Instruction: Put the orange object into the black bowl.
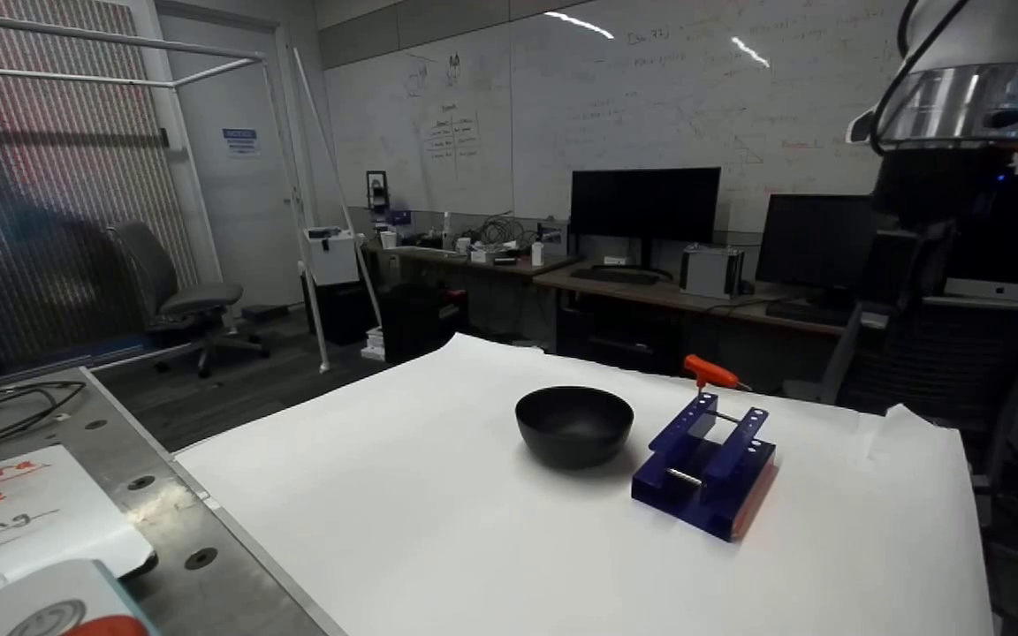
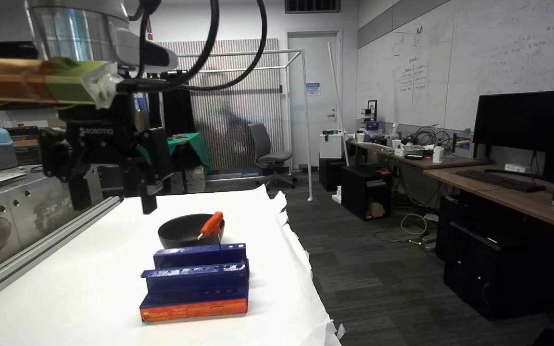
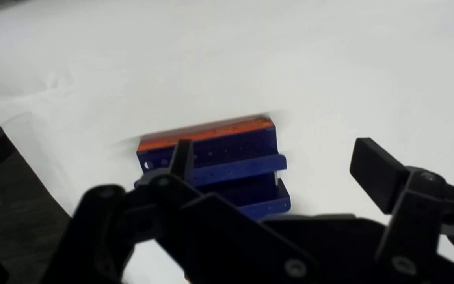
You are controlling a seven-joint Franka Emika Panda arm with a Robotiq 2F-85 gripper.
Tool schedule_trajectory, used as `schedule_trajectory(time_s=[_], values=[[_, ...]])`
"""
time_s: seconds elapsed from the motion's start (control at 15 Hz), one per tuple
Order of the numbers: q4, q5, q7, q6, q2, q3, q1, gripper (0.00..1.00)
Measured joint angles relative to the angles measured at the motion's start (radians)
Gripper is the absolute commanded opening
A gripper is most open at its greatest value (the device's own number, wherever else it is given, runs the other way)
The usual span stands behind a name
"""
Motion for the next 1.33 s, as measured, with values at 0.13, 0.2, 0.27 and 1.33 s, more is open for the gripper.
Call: schedule_trajectory(time_s=[0.13, 0.2, 0.27, 1.33], values=[[0.035, 0.007, 0.002, 0.099, 0.068, 0.001, 0.000, 1.00], [0.060, 0.007, 0.002, 0.137, 0.110, 0.001, 0.000, 1.00], [0.087, 0.007, 0.002, 0.174, 0.155, 0.000, 0.000, 1.00], [0.437, -0.119, 0.046, 0.244, 0.674, -0.075, -0.019, 0.15]])
